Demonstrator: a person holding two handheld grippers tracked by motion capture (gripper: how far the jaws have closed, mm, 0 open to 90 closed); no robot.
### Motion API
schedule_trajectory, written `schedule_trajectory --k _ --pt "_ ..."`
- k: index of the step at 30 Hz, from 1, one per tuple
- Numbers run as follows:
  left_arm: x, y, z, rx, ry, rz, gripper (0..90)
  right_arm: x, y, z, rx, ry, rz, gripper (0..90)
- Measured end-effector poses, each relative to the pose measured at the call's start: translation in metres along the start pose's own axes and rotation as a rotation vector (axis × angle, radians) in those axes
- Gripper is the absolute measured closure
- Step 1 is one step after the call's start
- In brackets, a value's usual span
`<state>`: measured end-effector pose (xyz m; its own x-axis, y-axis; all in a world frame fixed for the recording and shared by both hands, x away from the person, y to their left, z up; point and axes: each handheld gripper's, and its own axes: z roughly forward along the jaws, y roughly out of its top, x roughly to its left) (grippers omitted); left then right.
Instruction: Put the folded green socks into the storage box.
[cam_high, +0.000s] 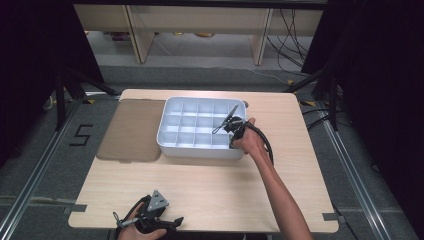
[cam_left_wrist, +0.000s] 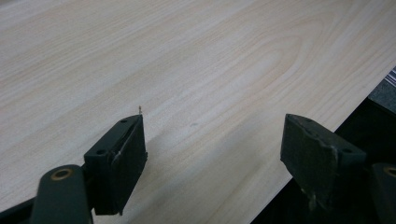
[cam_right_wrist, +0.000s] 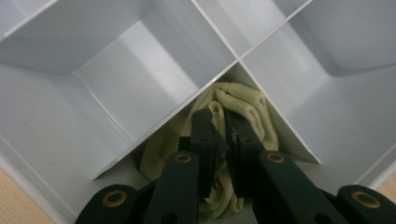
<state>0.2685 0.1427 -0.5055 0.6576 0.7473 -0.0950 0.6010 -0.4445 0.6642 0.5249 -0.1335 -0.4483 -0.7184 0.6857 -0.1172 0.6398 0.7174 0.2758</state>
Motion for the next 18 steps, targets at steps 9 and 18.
schedule_trajectory --k 9,18 --pt "0.0 0.0 0.001 0.001 -0.004 -0.01 21.8 -0.011 -0.007 -0.028 -0.128 0.04 0.043 73.9" --pt "0.001 0.0 0.0 -0.003 -0.005 -0.006 21.8 -0.019 -0.016 -0.051 -0.196 0.035 0.051 69.8"
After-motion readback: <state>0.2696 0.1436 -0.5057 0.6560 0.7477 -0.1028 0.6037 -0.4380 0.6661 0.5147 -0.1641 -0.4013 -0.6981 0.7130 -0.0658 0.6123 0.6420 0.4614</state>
